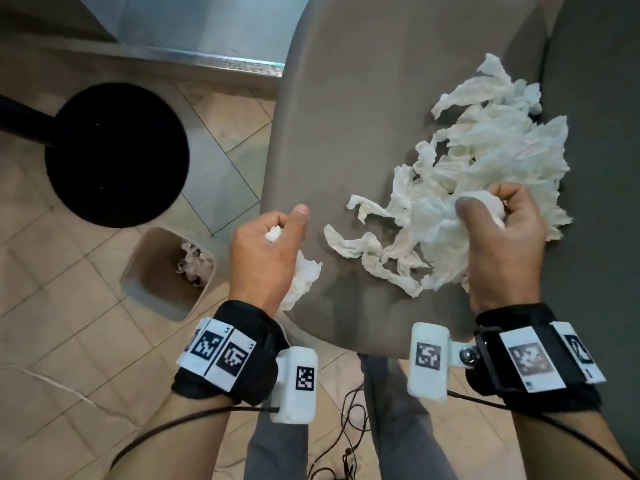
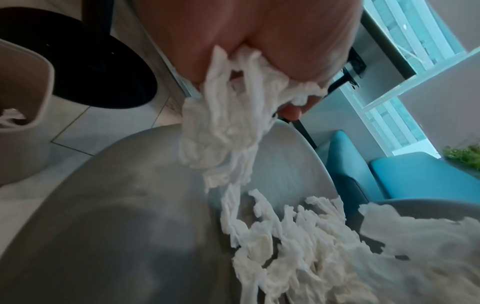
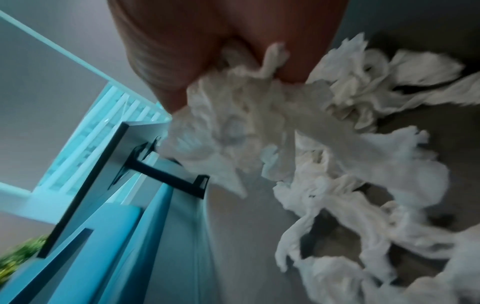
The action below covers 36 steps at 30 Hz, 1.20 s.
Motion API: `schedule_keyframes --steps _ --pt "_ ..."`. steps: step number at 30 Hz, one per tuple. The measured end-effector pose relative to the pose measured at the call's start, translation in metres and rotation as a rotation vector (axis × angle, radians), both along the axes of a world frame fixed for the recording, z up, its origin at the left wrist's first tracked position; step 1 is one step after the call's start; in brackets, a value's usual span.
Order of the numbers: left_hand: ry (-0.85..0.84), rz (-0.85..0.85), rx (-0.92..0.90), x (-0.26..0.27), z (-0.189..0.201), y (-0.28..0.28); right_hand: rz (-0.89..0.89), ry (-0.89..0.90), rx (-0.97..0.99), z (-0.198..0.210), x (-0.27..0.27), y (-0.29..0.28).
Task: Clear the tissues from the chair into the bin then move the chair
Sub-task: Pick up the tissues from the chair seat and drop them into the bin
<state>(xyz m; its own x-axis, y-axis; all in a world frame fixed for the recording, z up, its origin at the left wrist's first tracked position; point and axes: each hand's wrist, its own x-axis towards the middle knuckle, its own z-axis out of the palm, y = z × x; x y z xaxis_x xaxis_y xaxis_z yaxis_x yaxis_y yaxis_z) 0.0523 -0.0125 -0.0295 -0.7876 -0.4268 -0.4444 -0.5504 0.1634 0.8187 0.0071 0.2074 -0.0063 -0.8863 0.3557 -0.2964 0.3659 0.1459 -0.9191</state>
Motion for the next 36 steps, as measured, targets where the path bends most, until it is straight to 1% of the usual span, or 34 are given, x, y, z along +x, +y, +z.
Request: schedule_keyframes --steps 4,6,9,13,16,20,25,29,31,33,36 --pt "-0.014 0.039 0.106 0.015 0.007 -0.026 0.208 -0.037 -0.072 0.011 -0.005 -0.033" --pt "-0.063 0.035 0.143 0.026 0.006 -0.044 0.268 -0.073 -0.125 0.015 -0.006 -0.054" --pt "-0.12 0.032 0.14 0.047 0.002 -0.072 0.34 -0.127 -0.193 0.016 -0.007 -0.087" --pt "-0.168 0.134 0.199 0.08 -0.006 -0.116 0.483 -0.227 -0.167 0.009 -0.001 -0.145" --pt "-0.18 0.219 0.193 0.105 -0.016 -0.149 0.604 -0.277 -0.181 -0.001 0.009 -0.193" --pt "-0.225 0.314 0.081 0.133 -0.044 -0.193 0.711 -0.299 -0.117 -0.035 0.027 -0.263" --pt "-0.256 0.328 -0.092 0.149 -0.088 -0.236 0.81 -0.325 -0.004 -0.096 0.042 -0.327" --pt "-0.23 0.332 -0.182 0.147 -0.121 -0.259 0.795 -0.321 0.069 -0.142 0.059 -0.366" --pt "-0.224 0.323 -0.217 0.147 -0.138 -0.268 0.752 -0.315 0.024 -0.16 0.07 -0.383" --pt "-0.234 0.297 -0.219 0.146 -0.153 -0.273 0.705 -0.333 -0.08 -0.172 0.08 -0.397" --pt "-0.23 0.208 -0.197 0.144 -0.172 -0.275 0.645 -0.426 -0.225 -0.196 0.09 -0.42"
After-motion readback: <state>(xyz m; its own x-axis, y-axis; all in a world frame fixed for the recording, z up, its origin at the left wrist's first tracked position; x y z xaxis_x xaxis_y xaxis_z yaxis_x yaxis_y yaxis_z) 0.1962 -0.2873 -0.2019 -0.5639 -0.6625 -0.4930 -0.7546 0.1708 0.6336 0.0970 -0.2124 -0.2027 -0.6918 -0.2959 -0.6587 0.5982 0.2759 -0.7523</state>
